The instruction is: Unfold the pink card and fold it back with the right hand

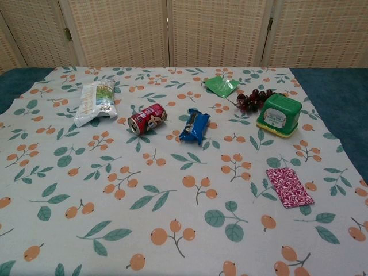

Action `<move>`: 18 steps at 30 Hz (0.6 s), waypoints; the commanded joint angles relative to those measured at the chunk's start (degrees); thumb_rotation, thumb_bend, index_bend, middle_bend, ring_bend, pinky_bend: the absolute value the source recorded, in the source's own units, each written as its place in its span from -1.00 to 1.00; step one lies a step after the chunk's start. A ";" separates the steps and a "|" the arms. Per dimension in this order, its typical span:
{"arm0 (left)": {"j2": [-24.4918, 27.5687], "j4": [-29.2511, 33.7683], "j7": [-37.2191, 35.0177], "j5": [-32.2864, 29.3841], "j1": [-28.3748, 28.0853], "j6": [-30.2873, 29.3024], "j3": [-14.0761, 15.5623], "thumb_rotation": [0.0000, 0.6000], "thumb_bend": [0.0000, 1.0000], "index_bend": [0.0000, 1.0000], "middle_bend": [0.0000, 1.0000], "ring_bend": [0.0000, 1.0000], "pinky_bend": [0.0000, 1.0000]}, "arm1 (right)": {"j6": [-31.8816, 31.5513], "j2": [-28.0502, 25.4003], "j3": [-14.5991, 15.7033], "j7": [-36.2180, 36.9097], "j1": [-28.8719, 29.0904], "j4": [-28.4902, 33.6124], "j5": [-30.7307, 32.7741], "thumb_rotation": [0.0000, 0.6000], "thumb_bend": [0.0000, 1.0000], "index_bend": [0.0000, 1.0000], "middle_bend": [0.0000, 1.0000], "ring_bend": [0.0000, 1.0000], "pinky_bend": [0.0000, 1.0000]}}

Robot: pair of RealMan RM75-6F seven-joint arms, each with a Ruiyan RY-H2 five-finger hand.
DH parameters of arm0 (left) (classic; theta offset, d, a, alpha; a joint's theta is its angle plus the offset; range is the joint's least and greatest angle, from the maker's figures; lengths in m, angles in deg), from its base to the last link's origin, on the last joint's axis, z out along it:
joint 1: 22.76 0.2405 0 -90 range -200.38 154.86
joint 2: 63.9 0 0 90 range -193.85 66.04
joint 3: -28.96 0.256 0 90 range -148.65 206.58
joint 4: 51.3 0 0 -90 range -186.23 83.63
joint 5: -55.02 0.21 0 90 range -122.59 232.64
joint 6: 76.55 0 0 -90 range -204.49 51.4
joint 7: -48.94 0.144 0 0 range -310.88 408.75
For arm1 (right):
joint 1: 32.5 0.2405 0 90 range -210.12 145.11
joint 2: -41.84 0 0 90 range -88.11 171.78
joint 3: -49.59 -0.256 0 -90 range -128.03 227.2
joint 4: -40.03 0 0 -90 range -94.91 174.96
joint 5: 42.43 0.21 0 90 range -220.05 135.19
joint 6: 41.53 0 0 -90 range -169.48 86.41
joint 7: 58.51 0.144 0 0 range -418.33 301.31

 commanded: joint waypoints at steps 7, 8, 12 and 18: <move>0.73 0.37 0.42 -0.10 -0.07 0.88 0.46 1.00 -0.43 -0.72 -0.96 -0.91 -1.00 | -0.08 0.21 0.10 0.01 0.10 -0.04 -0.33 1.00 -0.78 -0.79 -0.85 -1.00 -1.00; 0.82 0.45 0.37 -0.14 -0.04 0.87 0.47 1.00 -0.43 -0.72 -0.96 -0.91 -1.00 | -0.16 0.21 0.11 0.04 0.10 -0.01 -0.42 1.00 -0.78 -0.79 -0.85 -1.00 -1.00; 0.93 -0.06 0.78 0.07 -0.10 0.68 0.40 1.00 -0.43 -0.72 -0.96 -0.91 -1.00 | -0.43 0.17 0.11 0.00 0.00 0.05 -0.49 1.00 -0.77 -0.79 -0.85 -1.00 -1.00; 1.17 0.24 0.67 0.03 -0.44 1.50 0.54 1.00 -0.43 -0.71 -0.96 -0.91 -1.00 | -0.09 0.06 0.30 0.07 -0.09 0.06 -0.22 1.00 -0.78 -0.79 -0.84 -0.99 -1.00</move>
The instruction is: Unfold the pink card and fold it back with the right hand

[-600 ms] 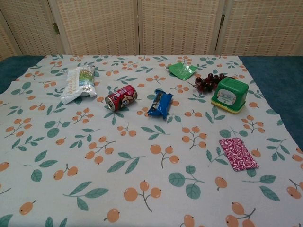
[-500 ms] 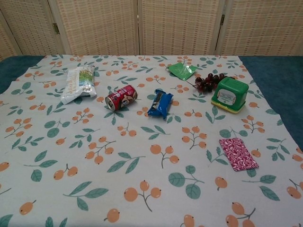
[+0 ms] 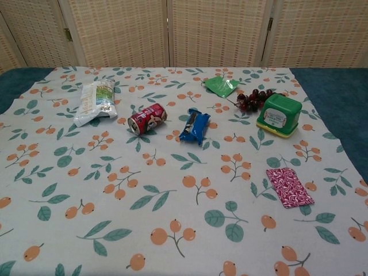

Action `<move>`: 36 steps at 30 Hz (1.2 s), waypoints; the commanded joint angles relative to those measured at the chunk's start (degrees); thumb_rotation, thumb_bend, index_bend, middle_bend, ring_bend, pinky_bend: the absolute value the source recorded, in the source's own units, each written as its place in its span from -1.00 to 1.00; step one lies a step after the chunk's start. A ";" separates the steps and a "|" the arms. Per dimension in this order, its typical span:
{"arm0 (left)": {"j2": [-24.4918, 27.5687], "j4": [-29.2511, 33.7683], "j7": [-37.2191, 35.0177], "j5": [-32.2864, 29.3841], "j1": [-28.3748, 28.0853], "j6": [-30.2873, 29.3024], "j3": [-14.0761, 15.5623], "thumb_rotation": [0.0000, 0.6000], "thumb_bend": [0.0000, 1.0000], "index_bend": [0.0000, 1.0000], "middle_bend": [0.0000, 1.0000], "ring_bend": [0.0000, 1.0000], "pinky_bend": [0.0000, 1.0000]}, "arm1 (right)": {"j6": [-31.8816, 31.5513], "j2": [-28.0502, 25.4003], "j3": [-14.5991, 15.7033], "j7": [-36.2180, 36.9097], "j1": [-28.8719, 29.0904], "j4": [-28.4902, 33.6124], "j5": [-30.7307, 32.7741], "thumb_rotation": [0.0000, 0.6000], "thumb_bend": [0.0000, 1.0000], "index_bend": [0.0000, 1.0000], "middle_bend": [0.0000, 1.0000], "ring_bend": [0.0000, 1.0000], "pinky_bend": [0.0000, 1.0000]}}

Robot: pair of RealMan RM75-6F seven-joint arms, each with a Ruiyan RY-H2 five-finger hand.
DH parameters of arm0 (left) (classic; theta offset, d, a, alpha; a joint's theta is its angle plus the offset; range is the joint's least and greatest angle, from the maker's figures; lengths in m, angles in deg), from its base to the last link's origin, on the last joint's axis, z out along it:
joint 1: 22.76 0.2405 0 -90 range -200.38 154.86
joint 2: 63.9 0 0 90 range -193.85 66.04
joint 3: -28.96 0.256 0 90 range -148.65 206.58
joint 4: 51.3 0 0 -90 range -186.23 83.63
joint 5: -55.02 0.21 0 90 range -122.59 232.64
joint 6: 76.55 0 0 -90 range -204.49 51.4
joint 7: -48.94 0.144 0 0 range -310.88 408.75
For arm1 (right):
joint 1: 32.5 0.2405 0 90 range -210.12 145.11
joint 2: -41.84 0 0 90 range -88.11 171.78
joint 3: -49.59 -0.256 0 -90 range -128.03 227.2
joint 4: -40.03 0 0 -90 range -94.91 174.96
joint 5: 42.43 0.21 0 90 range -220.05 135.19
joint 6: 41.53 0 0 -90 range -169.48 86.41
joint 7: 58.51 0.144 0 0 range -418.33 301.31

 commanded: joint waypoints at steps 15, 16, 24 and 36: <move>-0.27 0.12 -0.19 -0.57 -1.09 1.74 -0.20 1.00 -0.43 -0.70 -0.96 -0.91 -1.00 | 3.79 -0.92 0.29 -0.66 2.05 2.38 -0.06 1.00 -0.77 -0.76 -0.84 -0.99 -1.00; -0.26 0.13 -0.23 -0.49 -1.14 1.86 -0.11 1.00 -0.43 -0.70 -0.96 -0.91 -1.00 | 4.36 -1.03 0.56 -0.23 2.38 2.74 -0.51 1.00 -0.77 -0.75 -0.84 -0.99 -1.00; -0.10 0.24 -1.27 0.29 -1.03 1.44 0.30 1.00 -0.43 -0.69 -0.96 -0.91 -1.00 | 11.71 -1.26 2.63 1.25 6.57 6.86 -3.17 0.89 -0.78 -0.49 -0.83 -1.00 -1.00; 0.00 -1.54 -4.38 0.73 0.20 0.43 1.26 1.00 -0.43 -0.68 -0.96 -0.89 -1.00 | 23.30 3.86 3.51 2.61 13.30 6.30 -2.12 -0.04 -0.77 -0.39 -0.80 -1.00 -1.00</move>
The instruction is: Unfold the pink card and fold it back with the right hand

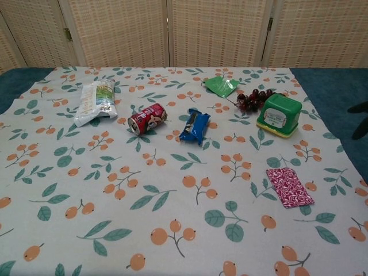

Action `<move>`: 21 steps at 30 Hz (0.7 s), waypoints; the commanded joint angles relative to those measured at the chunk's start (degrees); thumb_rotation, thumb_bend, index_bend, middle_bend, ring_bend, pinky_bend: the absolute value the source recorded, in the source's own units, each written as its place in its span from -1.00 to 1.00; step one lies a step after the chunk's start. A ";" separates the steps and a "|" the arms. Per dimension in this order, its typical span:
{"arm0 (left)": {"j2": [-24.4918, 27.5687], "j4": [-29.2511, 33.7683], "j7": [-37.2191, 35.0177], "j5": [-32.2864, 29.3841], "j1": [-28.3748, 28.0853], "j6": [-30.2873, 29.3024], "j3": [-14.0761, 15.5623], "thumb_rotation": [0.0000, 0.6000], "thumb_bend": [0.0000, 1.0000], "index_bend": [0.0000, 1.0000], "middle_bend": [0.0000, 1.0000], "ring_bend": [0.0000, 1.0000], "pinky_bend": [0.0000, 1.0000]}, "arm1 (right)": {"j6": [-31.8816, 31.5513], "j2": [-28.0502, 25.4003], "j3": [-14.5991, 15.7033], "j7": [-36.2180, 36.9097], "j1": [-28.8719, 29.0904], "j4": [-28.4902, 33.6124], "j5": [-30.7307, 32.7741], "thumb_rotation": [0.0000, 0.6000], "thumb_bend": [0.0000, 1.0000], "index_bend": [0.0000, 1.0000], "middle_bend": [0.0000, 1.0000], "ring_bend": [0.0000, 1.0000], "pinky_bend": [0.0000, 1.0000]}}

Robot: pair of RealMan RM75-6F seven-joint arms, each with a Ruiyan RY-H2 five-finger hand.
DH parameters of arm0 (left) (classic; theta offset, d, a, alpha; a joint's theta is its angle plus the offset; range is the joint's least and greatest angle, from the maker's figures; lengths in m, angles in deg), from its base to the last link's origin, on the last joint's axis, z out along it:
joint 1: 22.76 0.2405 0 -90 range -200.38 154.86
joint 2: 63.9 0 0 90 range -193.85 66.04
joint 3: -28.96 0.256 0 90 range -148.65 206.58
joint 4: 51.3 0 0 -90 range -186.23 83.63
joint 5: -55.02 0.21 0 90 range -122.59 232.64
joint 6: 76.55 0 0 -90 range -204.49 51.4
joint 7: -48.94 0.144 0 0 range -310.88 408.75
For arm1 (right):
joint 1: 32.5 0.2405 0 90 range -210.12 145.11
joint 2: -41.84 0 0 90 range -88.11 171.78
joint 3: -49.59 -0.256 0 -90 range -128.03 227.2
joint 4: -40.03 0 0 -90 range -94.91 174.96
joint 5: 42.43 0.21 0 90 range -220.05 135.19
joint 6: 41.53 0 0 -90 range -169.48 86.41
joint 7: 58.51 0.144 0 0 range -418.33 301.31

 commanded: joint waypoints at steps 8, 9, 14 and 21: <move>-0.18 -1.00 -1.62 0.57 0.32 -0.35 0.33 1.00 -0.43 -0.67 -0.96 -0.88 -1.00 | 9.52 6.45 -0.37 -5.01 5.69 -3.24 4.10 -0.05 -0.78 -0.38 -0.80 -1.00 -1.00; -0.21 -1.10 -1.74 0.56 0.35 -0.34 0.35 1.00 -0.43 -0.67 -0.96 -0.88 -1.00 | 9.99 7.10 -0.41 -6.09 6.03 -3.82 4.32 -0.05 -0.77 -0.38 -0.80 -1.00 -1.00; -0.25 -1.63 -2.48 0.42 0.58 -0.31 0.49 1.00 -0.43 -0.67 -0.96 -0.88 -1.00 | 11.38 10.61 -0.32 -9.96 7.26 -5.96 5.12 -0.06 -0.78 -0.37 -0.80 -1.00 -1.00; -0.22 -2.18 -3.30 0.45 0.82 -0.40 0.59 1.00 -0.43 -0.67 -0.96 -0.88 -1.00 | 12.02 13.48 -0.17 -11.35 8.18 -8.24 6.04 -0.07 -0.77 -0.37 -0.80 -1.00 -1.00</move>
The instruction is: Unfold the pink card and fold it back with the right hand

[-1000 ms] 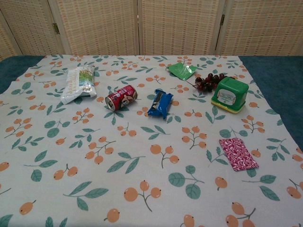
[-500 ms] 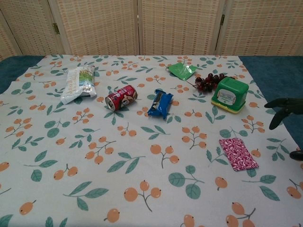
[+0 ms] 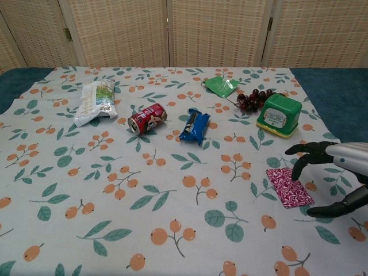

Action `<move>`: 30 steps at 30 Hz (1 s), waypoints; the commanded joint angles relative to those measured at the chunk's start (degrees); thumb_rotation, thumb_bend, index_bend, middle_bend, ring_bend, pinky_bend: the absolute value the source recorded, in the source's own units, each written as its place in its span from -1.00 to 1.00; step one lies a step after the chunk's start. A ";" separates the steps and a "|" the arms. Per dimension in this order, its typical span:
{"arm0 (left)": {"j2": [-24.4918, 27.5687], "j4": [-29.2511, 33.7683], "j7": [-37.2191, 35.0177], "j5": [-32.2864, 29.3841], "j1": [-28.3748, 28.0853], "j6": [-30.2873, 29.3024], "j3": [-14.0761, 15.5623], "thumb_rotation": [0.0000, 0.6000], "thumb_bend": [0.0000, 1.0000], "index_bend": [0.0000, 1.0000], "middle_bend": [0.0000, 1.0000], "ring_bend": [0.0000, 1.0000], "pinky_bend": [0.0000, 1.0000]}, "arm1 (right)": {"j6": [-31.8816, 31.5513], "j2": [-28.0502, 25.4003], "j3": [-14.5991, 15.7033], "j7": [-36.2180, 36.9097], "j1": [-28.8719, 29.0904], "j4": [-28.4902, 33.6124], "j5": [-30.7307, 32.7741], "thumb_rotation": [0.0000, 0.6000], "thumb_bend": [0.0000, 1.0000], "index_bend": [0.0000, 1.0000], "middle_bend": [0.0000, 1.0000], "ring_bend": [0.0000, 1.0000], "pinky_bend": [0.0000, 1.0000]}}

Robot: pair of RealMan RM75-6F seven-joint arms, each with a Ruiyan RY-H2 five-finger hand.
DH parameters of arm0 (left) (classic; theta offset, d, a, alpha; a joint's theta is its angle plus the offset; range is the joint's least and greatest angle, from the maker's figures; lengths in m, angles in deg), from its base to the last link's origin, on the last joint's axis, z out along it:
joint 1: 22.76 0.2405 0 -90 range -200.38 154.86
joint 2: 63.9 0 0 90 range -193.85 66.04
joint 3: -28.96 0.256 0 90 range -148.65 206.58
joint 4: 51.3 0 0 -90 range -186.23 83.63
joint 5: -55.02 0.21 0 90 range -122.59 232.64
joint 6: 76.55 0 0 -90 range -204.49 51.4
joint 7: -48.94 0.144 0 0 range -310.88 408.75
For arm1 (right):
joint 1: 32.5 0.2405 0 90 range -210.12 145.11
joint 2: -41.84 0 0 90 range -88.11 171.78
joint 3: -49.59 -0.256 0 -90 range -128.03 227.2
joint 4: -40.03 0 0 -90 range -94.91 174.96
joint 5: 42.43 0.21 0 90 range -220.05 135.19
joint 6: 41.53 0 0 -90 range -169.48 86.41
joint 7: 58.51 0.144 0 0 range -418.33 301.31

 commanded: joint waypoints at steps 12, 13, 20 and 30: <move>-0.19 -0.49 -0.54 0.03 0.11 -0.02 -0.07 1.00 -0.43 -0.67 -0.96 -0.88 -1.00 | 1.23 2.89 0.37 -1.49 1.69 -2.55 1.46 -0.06 -0.77 -0.36 -0.80 -1.00 -1.00; -0.20 -0.49 -0.58 0.03 0.12 -0.03 -0.08 1.00 -0.43 -0.67 -0.96 -0.88 -1.00 | 1.31 3.06 0.41 -1.58 1.82 -2.71 1.53 -0.07 -0.77 -0.36 -0.80 -1.00 -1.00; -0.33 -0.67 -0.76 0.01 0.23 0.05 0.01 1.00 -0.43 -0.67 -0.96 -0.88 -1.00 | 1.75 3.48 0.70 -2.21 2.17 -3.41 2.54 -0.07 -0.77 -0.36 -0.80 -1.00 -1.00; -0.59 -1.10 -0.66 -0.31 0.40 0.03 -0.09 1.00 -0.43 -0.67 -0.96 -0.88 -1.00 | 0.91 2.55 1.32 -3.26 1.53 -3.70 3.87 -0.07 -0.77 -0.35 -0.80 -1.00 -1.00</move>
